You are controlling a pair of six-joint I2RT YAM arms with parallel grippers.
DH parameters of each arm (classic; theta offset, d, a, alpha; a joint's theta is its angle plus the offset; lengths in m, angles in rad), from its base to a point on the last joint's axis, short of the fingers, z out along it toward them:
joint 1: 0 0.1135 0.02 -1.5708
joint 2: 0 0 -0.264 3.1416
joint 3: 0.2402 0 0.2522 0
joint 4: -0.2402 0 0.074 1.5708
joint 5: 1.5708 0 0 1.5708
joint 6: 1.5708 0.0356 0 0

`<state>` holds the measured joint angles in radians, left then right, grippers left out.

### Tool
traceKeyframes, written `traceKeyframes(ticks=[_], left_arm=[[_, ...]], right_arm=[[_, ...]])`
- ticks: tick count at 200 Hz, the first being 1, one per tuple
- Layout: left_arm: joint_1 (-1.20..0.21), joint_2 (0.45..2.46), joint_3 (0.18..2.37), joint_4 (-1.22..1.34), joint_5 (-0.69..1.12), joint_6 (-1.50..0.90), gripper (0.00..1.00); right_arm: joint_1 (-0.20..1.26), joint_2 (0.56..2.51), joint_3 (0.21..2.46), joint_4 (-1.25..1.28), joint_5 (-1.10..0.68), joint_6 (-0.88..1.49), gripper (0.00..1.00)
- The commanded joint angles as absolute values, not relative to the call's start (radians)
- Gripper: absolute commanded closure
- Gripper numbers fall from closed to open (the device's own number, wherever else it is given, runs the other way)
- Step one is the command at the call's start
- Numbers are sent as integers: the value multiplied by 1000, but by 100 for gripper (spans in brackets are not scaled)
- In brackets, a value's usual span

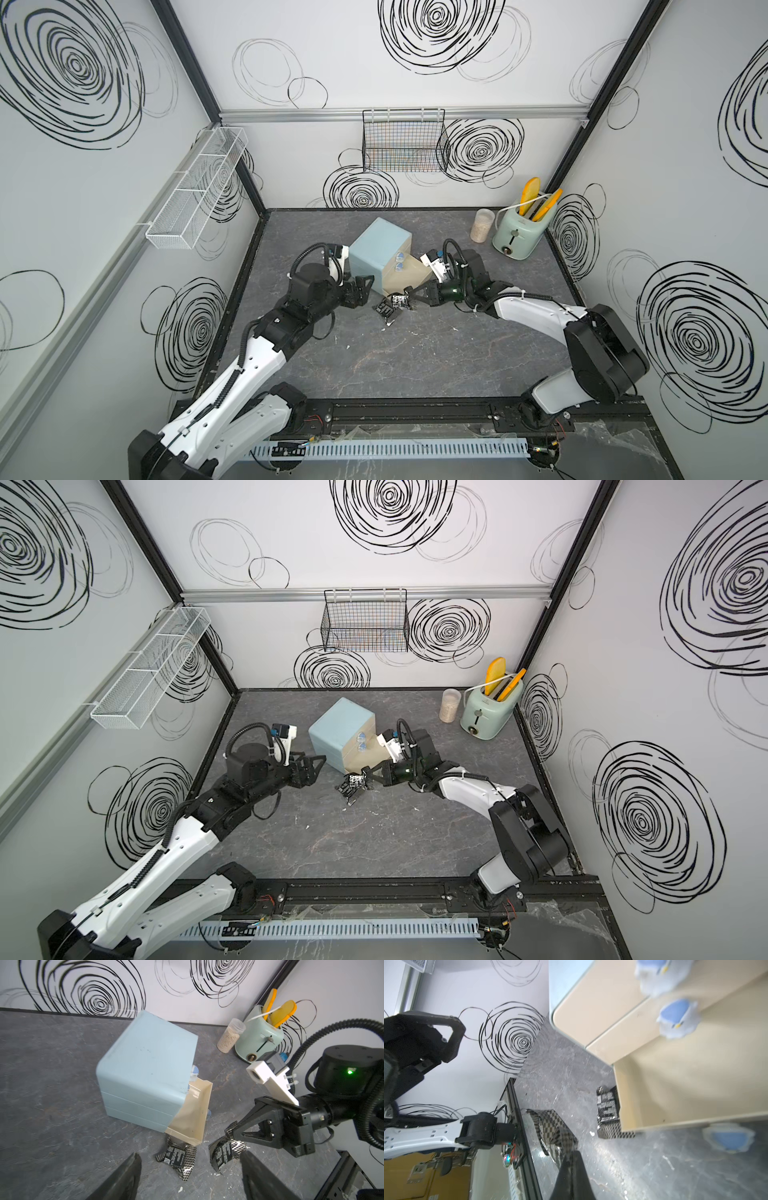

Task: Place the cookies into the drawer by color
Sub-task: Pick up the cookie at the center of the board, then place the cookie in the drawer.

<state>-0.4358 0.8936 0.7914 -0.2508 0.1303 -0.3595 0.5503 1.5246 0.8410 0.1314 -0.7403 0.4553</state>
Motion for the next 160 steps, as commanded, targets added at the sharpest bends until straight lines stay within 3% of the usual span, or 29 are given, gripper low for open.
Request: traceKeyframes(ticks=[1, 48, 160], left_arm=[[-372, 899, 856, -354, 200, -269, 21], [-273, 893, 836, -298, 227, -223, 22], [-221, 825, 717, -211, 282, -276, 23]], right_arm=[[527, 1562, 922, -14, -711, 338, 100], [501, 1666, 1068, -162, -670, 216, 100], [498, 1864, 1259, -265, -596, 163, 100]])
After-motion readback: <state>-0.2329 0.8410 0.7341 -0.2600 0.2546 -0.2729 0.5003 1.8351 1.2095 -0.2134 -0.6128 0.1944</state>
